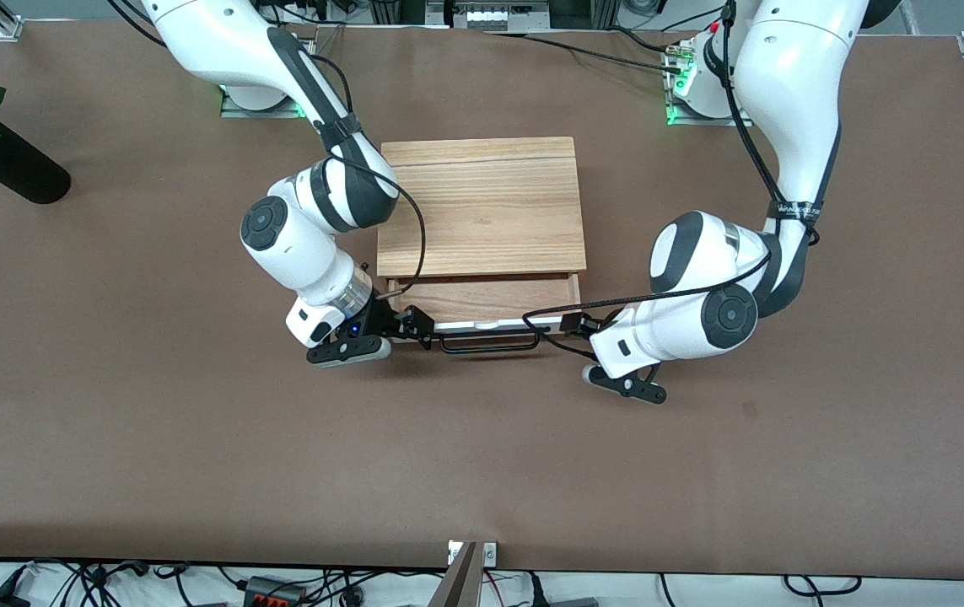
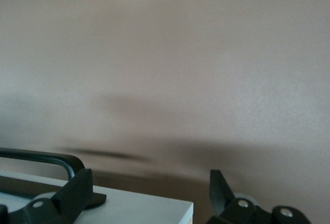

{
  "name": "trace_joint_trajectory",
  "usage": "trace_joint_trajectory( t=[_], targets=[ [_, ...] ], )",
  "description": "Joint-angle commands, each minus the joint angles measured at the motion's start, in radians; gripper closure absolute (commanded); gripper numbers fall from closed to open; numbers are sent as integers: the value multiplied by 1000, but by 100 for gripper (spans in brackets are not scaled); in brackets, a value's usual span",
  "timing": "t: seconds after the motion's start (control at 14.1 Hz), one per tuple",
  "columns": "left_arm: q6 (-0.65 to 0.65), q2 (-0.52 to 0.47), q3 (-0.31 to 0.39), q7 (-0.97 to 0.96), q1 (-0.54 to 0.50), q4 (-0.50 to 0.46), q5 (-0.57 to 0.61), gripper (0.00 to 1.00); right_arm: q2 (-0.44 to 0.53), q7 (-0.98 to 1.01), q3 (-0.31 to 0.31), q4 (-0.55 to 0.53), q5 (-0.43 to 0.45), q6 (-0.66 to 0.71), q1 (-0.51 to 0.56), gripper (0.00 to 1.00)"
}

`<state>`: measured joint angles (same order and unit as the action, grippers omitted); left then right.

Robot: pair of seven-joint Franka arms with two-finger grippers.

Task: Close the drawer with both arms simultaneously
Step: 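Push the white drawer front into the cabinet with both grippers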

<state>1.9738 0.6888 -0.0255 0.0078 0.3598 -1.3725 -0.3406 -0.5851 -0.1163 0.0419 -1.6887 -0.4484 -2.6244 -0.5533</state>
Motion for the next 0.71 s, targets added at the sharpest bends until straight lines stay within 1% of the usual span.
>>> trace_joint_trajectory(
  t=[0.0, 0.14, 0.35, 0.64],
  targets=[
    [-85, -9, -25, 8, 7, -14, -29, 0, 4, 0, 4, -14, -15, 67, -17, 0],
    [-122, -9, -27, 9, 7, -14, -49, 0, 7, 0, 6, -14, -15, 105, -17, 0],
    [-156, -9, -36, 9, 5, -14, -49, 0, 8, 0, 6, -16, -15, 147, -17, 0],
    [-162, -9, -39, 6, 7, -31, -49, 0, 17, 0, 13, -14, -13, 239, -14, 0]
  ],
)
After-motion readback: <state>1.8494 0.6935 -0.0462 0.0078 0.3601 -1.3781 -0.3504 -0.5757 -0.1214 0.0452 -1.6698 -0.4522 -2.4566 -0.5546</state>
